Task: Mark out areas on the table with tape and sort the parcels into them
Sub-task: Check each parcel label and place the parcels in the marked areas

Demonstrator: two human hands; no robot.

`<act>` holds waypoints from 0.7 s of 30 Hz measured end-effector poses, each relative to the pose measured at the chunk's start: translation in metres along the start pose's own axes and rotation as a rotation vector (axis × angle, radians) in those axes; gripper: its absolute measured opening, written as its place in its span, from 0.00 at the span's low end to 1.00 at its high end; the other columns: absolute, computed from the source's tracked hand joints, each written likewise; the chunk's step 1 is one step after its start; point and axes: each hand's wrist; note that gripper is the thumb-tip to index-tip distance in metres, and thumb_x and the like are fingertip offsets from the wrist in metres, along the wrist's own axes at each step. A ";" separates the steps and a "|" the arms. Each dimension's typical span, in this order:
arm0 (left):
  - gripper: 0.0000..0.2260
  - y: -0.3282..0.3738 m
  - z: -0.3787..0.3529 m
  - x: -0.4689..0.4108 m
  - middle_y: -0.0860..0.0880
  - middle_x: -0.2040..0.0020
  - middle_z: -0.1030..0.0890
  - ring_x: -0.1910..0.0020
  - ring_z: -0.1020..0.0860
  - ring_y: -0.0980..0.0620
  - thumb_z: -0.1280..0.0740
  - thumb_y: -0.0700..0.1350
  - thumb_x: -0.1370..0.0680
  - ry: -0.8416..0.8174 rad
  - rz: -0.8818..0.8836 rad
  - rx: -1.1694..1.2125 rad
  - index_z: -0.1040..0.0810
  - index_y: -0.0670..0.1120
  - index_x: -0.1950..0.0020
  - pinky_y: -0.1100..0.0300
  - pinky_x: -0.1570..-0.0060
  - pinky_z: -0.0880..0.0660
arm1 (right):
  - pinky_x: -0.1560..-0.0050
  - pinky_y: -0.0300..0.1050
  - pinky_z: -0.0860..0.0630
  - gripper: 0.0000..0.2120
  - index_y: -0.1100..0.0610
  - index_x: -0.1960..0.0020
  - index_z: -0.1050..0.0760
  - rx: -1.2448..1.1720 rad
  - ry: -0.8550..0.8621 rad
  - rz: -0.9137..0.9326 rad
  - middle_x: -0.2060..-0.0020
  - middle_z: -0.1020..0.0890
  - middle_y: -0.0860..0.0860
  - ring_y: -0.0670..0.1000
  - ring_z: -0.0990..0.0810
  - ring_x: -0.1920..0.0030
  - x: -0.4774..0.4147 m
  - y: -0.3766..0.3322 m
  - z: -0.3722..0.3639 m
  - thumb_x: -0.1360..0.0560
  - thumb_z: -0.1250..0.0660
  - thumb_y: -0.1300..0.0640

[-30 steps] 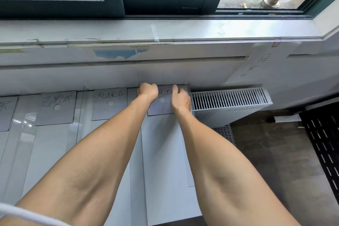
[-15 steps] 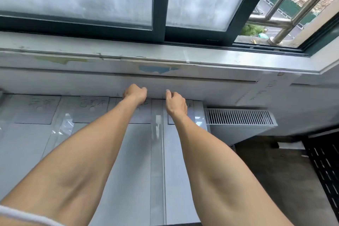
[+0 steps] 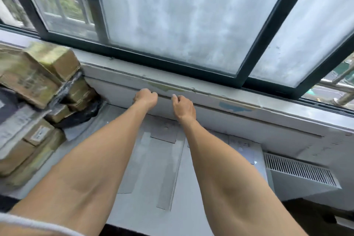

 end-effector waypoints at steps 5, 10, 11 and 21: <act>0.19 -0.054 0.109 -0.009 0.38 0.39 0.22 0.42 0.25 0.39 0.43 0.47 0.20 0.129 -0.006 -0.006 0.24 0.36 0.38 0.53 0.48 0.29 | 0.41 0.53 0.27 0.26 0.59 0.39 0.24 0.028 -0.018 0.136 0.41 0.21 0.57 0.60 0.25 0.40 0.020 -0.108 -0.045 0.17 0.51 0.41; 0.20 -0.107 0.197 -0.007 0.37 0.35 0.25 0.38 0.27 0.37 0.41 0.46 0.20 0.230 0.032 0.089 0.26 0.35 0.34 0.52 0.40 0.29 | 0.40 0.54 0.27 0.26 0.58 0.38 0.24 0.049 -0.053 0.266 0.41 0.21 0.57 0.59 0.25 0.39 0.047 -0.199 -0.096 0.17 0.51 0.41; 0.20 -0.117 0.211 -0.005 0.36 0.35 0.25 0.38 0.26 0.37 0.41 0.46 0.21 0.238 0.031 0.094 0.26 0.34 0.35 0.51 0.40 0.29 | 0.40 0.55 0.28 0.26 0.58 0.37 0.25 0.051 -0.061 0.290 0.40 0.21 0.58 0.59 0.25 0.39 0.053 -0.214 -0.106 0.17 0.51 0.41; 0.18 -0.191 0.327 0.015 0.34 0.41 0.22 0.42 0.23 0.36 0.40 0.46 0.21 0.373 0.084 0.087 0.23 0.34 0.40 0.50 0.47 0.25 | 0.38 0.57 0.28 0.25 0.60 0.35 0.26 0.064 -0.131 0.487 0.39 0.21 0.60 0.62 0.25 0.38 0.109 -0.338 -0.183 0.17 0.50 0.43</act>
Point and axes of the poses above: each hand's wrist, its own x-axis away from the middle knuckle, its own z-axis out of the back of the hand, y = z × x
